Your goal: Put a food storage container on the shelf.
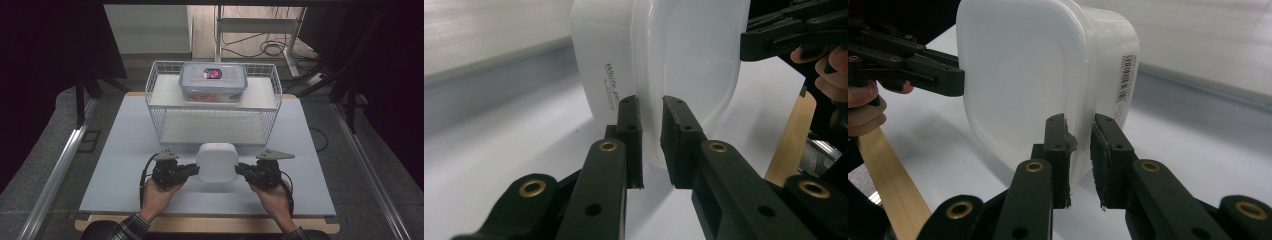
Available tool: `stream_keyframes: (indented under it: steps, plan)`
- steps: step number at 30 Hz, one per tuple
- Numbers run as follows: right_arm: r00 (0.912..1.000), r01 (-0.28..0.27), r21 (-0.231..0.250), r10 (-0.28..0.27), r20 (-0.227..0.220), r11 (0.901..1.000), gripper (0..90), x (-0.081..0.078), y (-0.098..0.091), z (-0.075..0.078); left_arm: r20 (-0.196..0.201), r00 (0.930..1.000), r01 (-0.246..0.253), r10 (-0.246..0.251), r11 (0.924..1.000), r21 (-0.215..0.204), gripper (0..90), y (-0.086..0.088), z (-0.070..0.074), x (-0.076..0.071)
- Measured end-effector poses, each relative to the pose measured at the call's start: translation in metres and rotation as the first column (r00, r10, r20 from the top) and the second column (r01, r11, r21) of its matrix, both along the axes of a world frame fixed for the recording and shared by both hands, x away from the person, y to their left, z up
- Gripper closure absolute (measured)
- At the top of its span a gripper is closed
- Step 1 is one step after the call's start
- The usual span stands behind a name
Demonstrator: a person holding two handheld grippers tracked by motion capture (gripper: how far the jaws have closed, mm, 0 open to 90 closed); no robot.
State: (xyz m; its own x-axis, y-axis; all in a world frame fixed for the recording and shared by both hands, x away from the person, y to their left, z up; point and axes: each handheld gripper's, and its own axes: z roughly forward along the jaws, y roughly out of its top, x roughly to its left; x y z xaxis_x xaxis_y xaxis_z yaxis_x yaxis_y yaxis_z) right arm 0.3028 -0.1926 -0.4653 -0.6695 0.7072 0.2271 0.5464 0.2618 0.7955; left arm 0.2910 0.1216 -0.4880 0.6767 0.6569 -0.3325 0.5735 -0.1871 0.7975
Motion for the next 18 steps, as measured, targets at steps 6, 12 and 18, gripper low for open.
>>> stream_keyframes:
  steps: [6,12,18]
  plan:
    - [0.9995,-0.006,0.007,0.006,0.031,1.0,78.3,0.002,0.003,0.009,0.029,0.9995,-0.009,0.008,0.9999,0.007,80.3,0.003,0.012,0.0]
    - [0.9982,-0.011,0.01,0.011,0.059,0.9999,78.3,0.006,0.007,0.022,0.056,0.9982,-0.023,0.022,0.9997,0.005,80.3,0.006,0.026,0.003]
    - [0.9959,-0.015,0.025,0.013,0.09,0.9996,78.3,0.013,0.011,0.041,0.093,0.9953,-0.028,0.027,0.9996,0.006,80.3,0.01,0.047,0.008]
